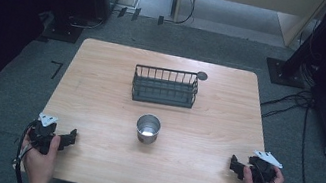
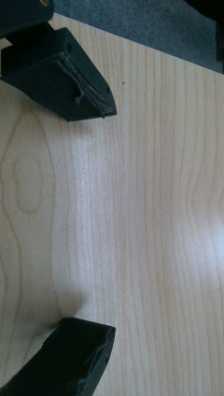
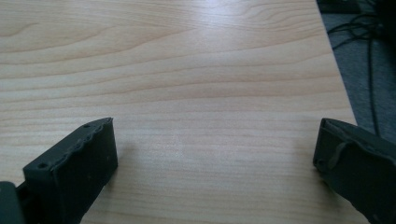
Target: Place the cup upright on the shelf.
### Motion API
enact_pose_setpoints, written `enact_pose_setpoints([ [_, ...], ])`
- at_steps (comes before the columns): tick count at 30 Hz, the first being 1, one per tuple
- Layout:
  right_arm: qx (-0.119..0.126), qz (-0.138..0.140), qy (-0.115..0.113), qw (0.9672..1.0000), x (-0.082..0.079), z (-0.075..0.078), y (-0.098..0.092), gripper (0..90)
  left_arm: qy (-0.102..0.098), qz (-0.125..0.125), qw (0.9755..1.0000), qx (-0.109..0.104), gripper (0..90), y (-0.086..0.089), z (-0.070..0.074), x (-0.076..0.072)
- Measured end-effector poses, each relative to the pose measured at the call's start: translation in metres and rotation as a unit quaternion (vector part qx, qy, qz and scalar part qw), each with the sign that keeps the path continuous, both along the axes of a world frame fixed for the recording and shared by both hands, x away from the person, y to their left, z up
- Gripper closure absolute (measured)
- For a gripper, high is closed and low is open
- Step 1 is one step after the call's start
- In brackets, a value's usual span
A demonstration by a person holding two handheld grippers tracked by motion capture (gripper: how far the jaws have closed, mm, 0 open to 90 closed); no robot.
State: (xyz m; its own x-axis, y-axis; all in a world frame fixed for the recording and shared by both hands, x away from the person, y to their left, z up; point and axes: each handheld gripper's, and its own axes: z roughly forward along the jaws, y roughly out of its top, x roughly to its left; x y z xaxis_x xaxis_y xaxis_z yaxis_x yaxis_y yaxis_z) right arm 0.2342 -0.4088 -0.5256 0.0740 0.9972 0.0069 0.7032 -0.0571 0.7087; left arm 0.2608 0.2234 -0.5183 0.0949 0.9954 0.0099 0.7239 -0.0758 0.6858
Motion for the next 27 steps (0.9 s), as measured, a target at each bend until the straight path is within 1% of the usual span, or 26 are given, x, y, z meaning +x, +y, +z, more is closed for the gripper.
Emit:
enact_pose_setpoints([
  [1, 0.000, 0.000, 0.000, 1.0000, 0.000, 0.000, 0.000, 0.0, 0.000, 0.001, 1.0000, 0.000, 0.0, 0.000, 0.000, 0.001],
  [2, -0.017, -0.012, 0.002, 0.9998, 0.000, 0.003, 0.004, 3.2, 0.000, 0.000, 1.0000, 0.000, 0.0, 0.000, 0.000, 0.001],
  [3, -0.023, -0.017, -0.005, 0.9996, -0.001, 0.005, 0.007, 10.0, 0.001, 0.000, 1.0000, 0.001, 0.0, 0.000, 0.000, 0.001],
  [4, -0.026, -0.026, -0.011, 0.9993, -0.001, 0.008, 0.009, 19.3, 0.001, 0.000, 1.0000, 0.001, 0.0, 0.000, 0.000, 0.001],
  [5, -0.026, -0.026, -0.011, 0.9993, -0.001, 0.008, 0.009, 19.3, 0.001, 0.000, 1.0000, 0.001, 0.0, 0.000, 0.000, 0.001],
  [6, -0.025, -0.035, -0.017, 0.9989, -0.002, 0.011, 0.012, 22.4, 0.001, 0.000, 1.0000, 0.001, 0.0, 0.000, 0.000, 0.001],
  [7, -0.020, -0.035, -0.020, 0.9990, -0.002, 0.014, 0.015, 20.4, 0.001, 0.000, 1.0000, 0.001, 0.0, 0.000, 0.000, 0.001],
  [8, -0.010, -0.026, -0.024, 0.9993, -0.002, 0.017, 0.017, 17.6, 0.001, 0.000, 1.0000, 0.001, 0.0, 0.000, 0.000, 0.001],
  [9, 0.000, -0.011, -0.028, 0.9995, -0.002, 0.022, 0.024, 14.9, 0.001, 0.000, 1.0000, 0.001, 0.0, 0.000, 0.000, 0.001],
  [10, -0.006, -0.005, -0.029, 0.9995, -0.002, 0.024, 0.027, 14.8, 0.001, 0.000, 1.0000, 0.001, 0.0, 0.000, 0.000, 0.001],
  [11, -0.006, -0.005, -0.029, 0.9995, -0.002, 0.024, 0.027, 14.8, 0.001, 0.000, 1.0000, 0.001, 0.0, 0.000, 0.000, 0.001],
  [12, -0.011, -0.001, -0.031, 0.9994, -0.002, 0.026, 0.032, 14.3, 0.001, 0.000, 1.0000, 0.001, 0.0, 0.000, 0.000, 0.001],
  [13, -0.016, 0.008, -0.035, 0.9992, -0.001, 0.029, 0.040, 13.3, 0.001, 0.000, 1.0000, 0.001, 0.0, 0.000, 0.000, 0.001],
  [15, -0.011, 0.016, -0.041, 0.9990, 0.001, 0.032, 0.047, 13.2, 0.001, 0.000, 1.0000, 0.001, 0.0, 0.000, 0.000, 0.001],
  [16, -0.006, 0.014, -0.044, 0.9989, 0.001, 0.033, 0.051, 13.2, 0.000, 0.000, 1.0000, 0.001, 0.0, 0.000, 0.000, 0.001],
  [17, -0.006, 0.014, -0.044, 0.9989, 0.001, 0.033, 0.051, 13.2, 0.001, 0.000, 1.0000, 0.001, 0.0, 0.000, 0.000, 0.001],
  [19, -0.006, 0.021, -0.045, 0.9987, 0.003, 0.033, 0.060, 12.9, 0.000, 0.000, 1.0000, 0.001, 0.0, 0.000, 0.000, 0.001],
  [21, -0.003, 0.040, -0.043, 0.9983, 0.004, 0.034, 0.069, 12.8, 0.000, 0.000, 1.0000, 0.001, 0.0, 0.000, 0.000, 0.001],
  [23, 0.003, 0.059, -0.037, 0.9976, 0.006, 0.035, 0.078, 12.6, 0.000, 0.000, 1.0000, 0.001, 0.0, 0.000, 0.000, 0.001],
  [24, 0.004, 0.063, -0.034, 0.9975, 0.007, 0.036, 0.083, 12.6, 0.000, 0.000, 1.0000, 0.001, 0.0, 0.000, 0.000, 0.001],
  [25, 0.008, 0.073, -0.030, 0.9968, 0.009, 0.038, 0.092, 12.6, 0.000, 0.000, 1.0000, 0.001, 0.0, 0.000, 0.000, 0.001],
  [26, 0.008, 0.073, -0.030, 0.9968, 0.009, 0.038, 0.092, 12.6, 0.000, 0.000, 1.0000, 0.001, 0.0, 0.000, 0.000, 0.001],
  [27, 0.014, 0.077, -0.031, 0.9965, 0.010, 0.040, 0.096, 12.6, 0.000, 0.000, 1.0000, 0.001, 0.0, 0.000, 0.000, 0.002],
])
